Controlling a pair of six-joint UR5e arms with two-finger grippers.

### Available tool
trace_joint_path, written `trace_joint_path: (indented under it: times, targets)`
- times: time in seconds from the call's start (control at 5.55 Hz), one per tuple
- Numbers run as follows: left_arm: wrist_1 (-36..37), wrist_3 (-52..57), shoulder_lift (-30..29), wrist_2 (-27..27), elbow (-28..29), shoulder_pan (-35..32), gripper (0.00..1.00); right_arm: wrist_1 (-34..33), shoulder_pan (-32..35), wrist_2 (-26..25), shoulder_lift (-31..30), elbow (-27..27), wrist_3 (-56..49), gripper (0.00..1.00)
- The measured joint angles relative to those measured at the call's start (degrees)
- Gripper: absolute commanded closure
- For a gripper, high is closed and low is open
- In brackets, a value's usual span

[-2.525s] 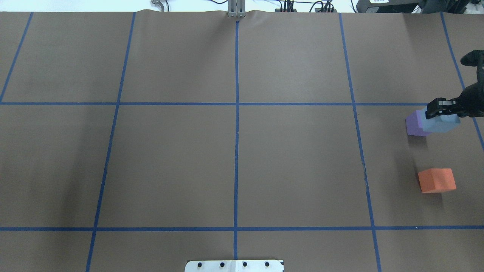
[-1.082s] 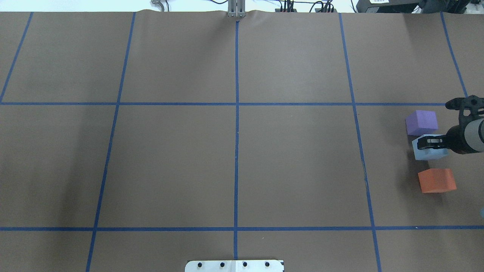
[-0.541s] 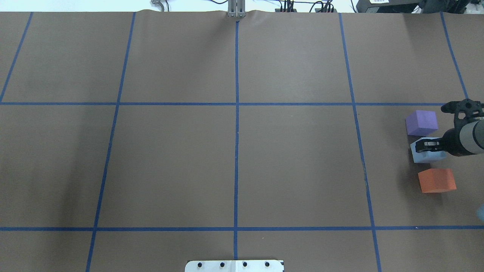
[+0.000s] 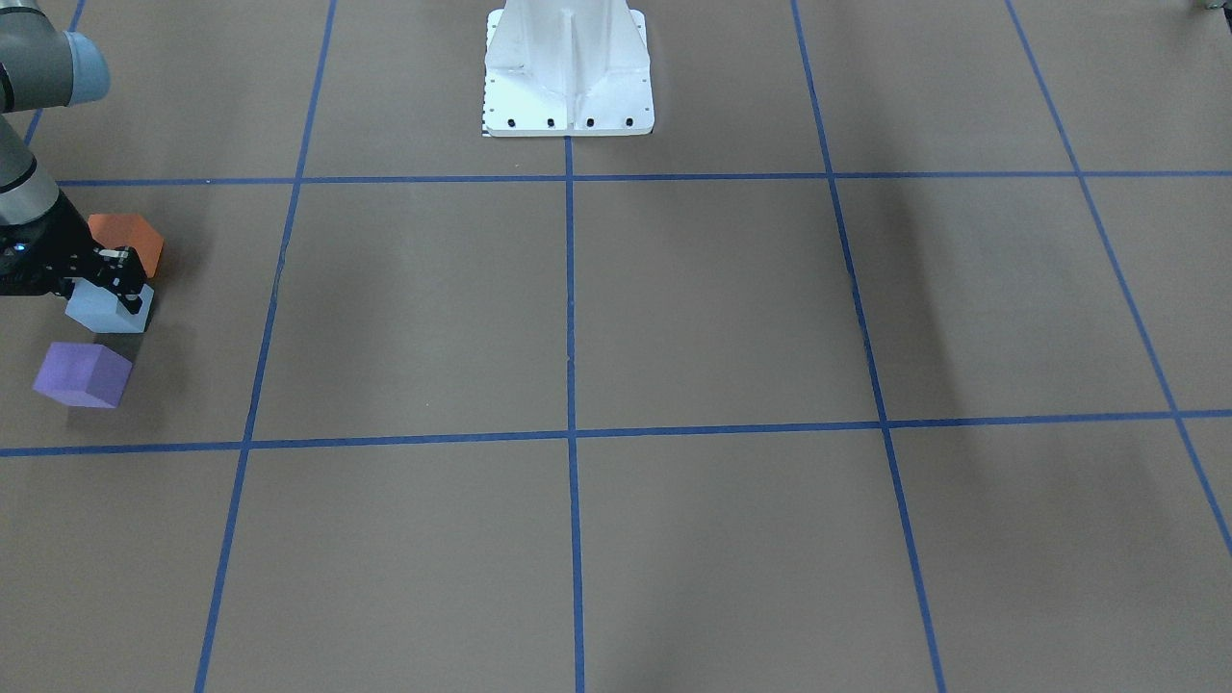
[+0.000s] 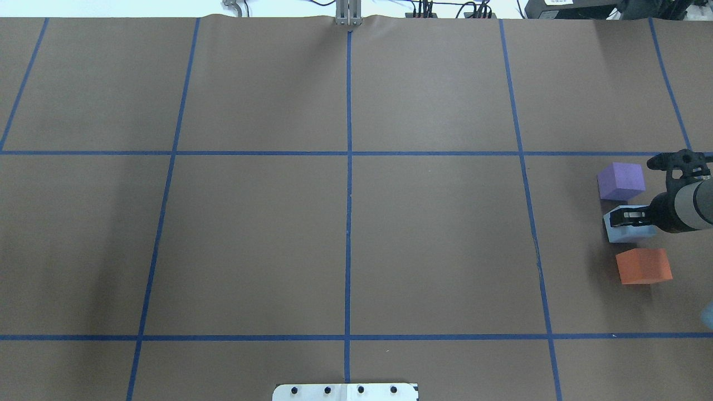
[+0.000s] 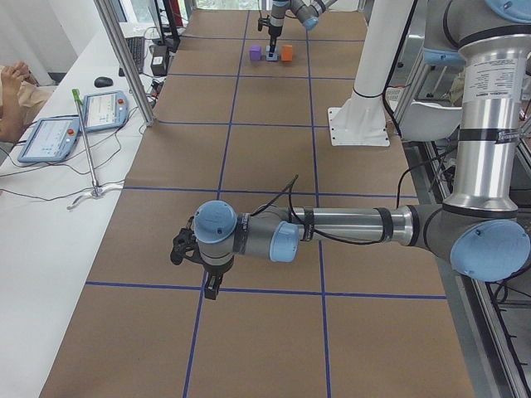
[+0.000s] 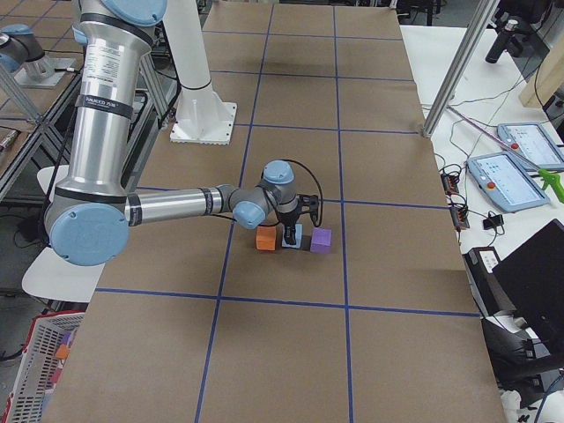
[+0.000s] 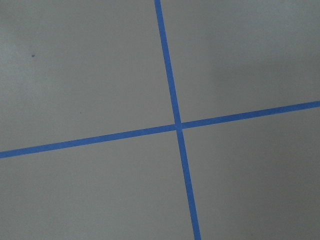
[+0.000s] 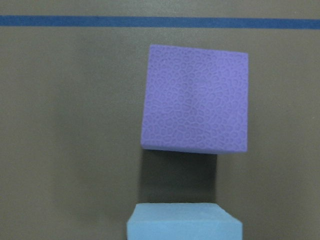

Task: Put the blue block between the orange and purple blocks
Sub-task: 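Lower the cube between the purple and orange cubes with the right gripper, then open the right gripper and lift it away from the cubes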

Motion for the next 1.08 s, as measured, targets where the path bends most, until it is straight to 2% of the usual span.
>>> trace_joint_path:
  times: [0.36, 0.72, 1.08]
  targets:
    - [-0.19, 0.07, 0.31, -0.03, -0.02, 0.0, 0.0, 0.99, -0.03, -0.79, -0.02, -0.01, -0.25, 0.0]
    - [-0.64, 0.08, 0.78, -0.04, -0.08, 0.03, 0.0, 0.71, 1.73, 0.09, -0.46, 2.28, -3.16, 0.0]
    - [-0.76, 0.12, 1.11, -0.08, -0.15, 0.04, 0.0, -3.01, 11.99, 7.89, -0.67, 3.57, -12.76, 0.0]
